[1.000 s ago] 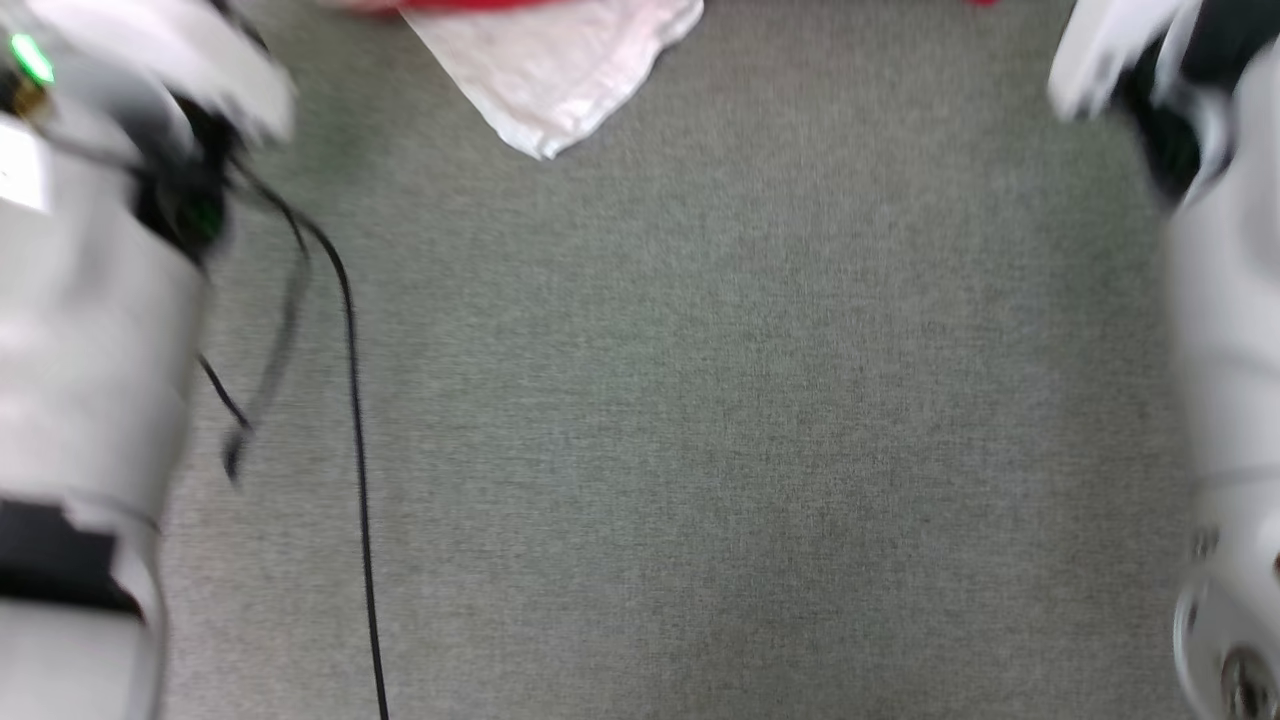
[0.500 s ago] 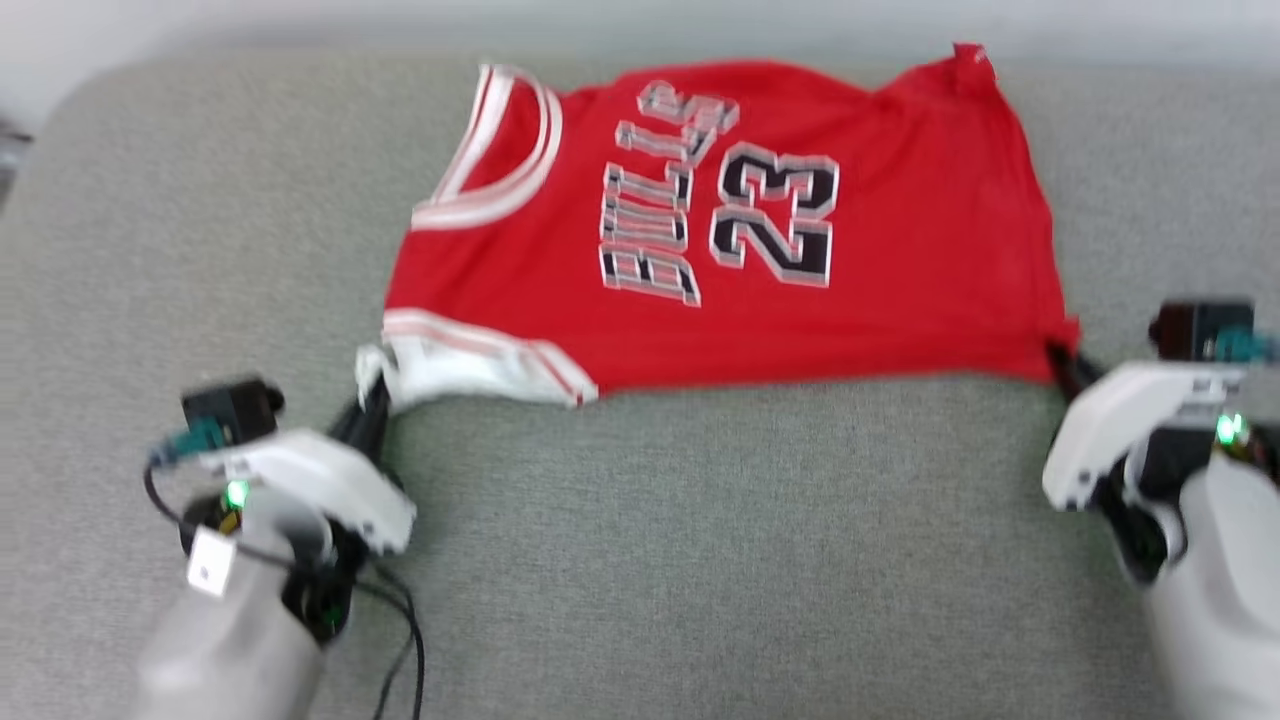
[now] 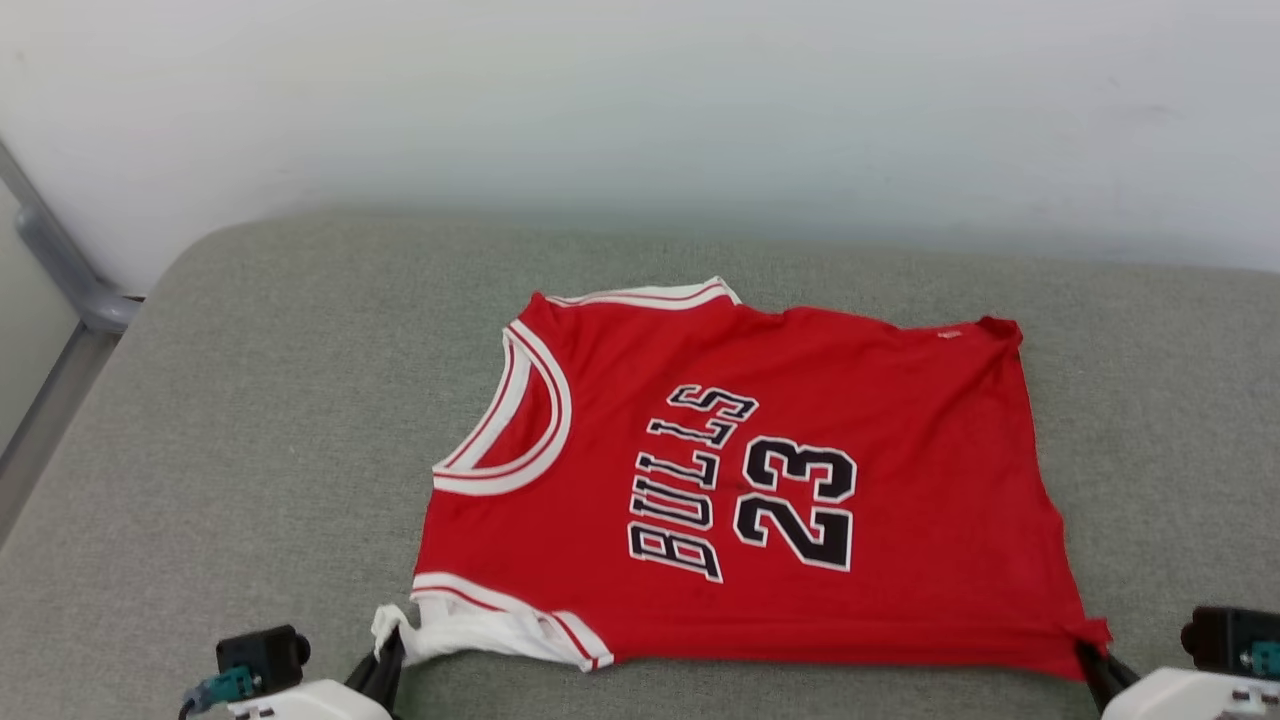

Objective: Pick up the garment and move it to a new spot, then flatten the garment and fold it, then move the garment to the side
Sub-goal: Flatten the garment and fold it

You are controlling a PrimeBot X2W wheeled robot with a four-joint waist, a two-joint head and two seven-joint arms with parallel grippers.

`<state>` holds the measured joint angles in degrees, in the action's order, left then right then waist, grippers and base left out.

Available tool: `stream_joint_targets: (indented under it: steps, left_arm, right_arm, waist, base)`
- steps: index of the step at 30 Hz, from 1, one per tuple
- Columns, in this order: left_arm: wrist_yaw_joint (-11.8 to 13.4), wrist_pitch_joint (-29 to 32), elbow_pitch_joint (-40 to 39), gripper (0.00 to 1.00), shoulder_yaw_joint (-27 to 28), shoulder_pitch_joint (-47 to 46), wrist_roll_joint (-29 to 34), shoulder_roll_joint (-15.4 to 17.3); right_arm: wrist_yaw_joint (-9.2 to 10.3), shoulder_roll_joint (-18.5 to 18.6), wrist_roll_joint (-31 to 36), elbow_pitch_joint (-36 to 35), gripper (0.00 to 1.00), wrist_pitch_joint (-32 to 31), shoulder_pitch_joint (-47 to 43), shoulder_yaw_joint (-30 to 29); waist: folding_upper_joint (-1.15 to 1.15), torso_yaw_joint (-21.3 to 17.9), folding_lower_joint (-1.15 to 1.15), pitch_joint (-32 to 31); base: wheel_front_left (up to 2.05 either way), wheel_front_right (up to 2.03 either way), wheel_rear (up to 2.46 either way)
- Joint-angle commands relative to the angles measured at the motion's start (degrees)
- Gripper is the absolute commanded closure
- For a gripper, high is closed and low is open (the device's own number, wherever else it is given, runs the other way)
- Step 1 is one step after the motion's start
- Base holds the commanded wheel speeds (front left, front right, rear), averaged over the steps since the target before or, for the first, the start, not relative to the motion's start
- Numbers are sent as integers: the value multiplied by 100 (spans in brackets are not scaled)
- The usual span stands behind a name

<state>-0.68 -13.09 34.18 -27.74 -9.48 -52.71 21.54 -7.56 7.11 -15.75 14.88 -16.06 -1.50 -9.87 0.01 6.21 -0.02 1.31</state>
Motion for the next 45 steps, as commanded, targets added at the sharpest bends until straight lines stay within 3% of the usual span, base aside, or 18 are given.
stream_joint_targets:
  steps: [1, 5, 11, 18, 27, 40, 41, 42, 43, 44, 45]
  left_arm:
    - [97, 50, -119, 100, 10, 159, -50, 85]
    - [501, 353, -938, 100, 19, 852, -154, 281]
    - [1122, 674, -2187, 100, 130, 1605, -237, 657]
    - [1359, 736, -3057, 100, 152, 1386, -21, 834]
    - [1092, 608, -2891, 100, 111, 253, 257, 663]
    - [449, 485, -1509, 100, -170, -830, 267, 103]
    - [408, 510, -1407, 100, -199, -858, 266, 61]
    - [367, 475, -1322, 87, -208, -899, 264, 28]
    - [345, 450, -1240, 54, -229, -929, 265, -3]
    - [312, 452, -1159, 1, -253, -944, 262, -35]
    - [299, 412, -1094, 0, -254, -971, 260, -65]
  right_arm:
    - [15, -22, 0, -155, 100, -54, -178, -116]
    - [14, -289, 71, -898, 100, -422, -1000, -403]
    - [14, -405, 76, -1649, 100, -915, -1694, -560]
    - [13, -415, 321, -1986, 100, -1116, -1381, -291]
    - [12, -260, 597, -1804, 100, -1235, -216, 16]
    - [11, -107, 611, -619, 100, -876, 776, 250]
    - [11, -134, 582, -529, 86, -837, 785, 264]
    - [11, -143, 585, -462, 62, -782, 793, 285]
    - [11, -153, 566, -398, 33, -723, 791, 290]
    - [10, -156, 549, -364, 0, -650, 769, 303]
    - [10, -149, 555, -378, 0, -501, 750, 320]
  waist:
    - [-1, 73, 2, -160]
    - [-1, 116, 2, -249]
    - [-1, 117, 2, -275]
    - [-1, 37, 2, -189]
    - [-1, -71, 2, 487]
    - [-1, -104, 2, 1248]
    - [-1, -97, 2, 1253]
    - [-1, -93, 2, 1261]
    - [-1, -79, 2, 1253]
    - [-1, -59, 2, 1234]
    - [-1, -39, 2, 1215]
  base:
    - [0, 0, 0]
    - [0, 0, 0]
    - [0, 0, 0]
    - [0, 0, 0]
    - [0, 0, 0]
    - [0, 0, 0]
    - [0, 0, 0]
    - [0, 0, 0]
    - [0, 0, 0]
    - [0, 0, 0]
    - [0, 0, 0]
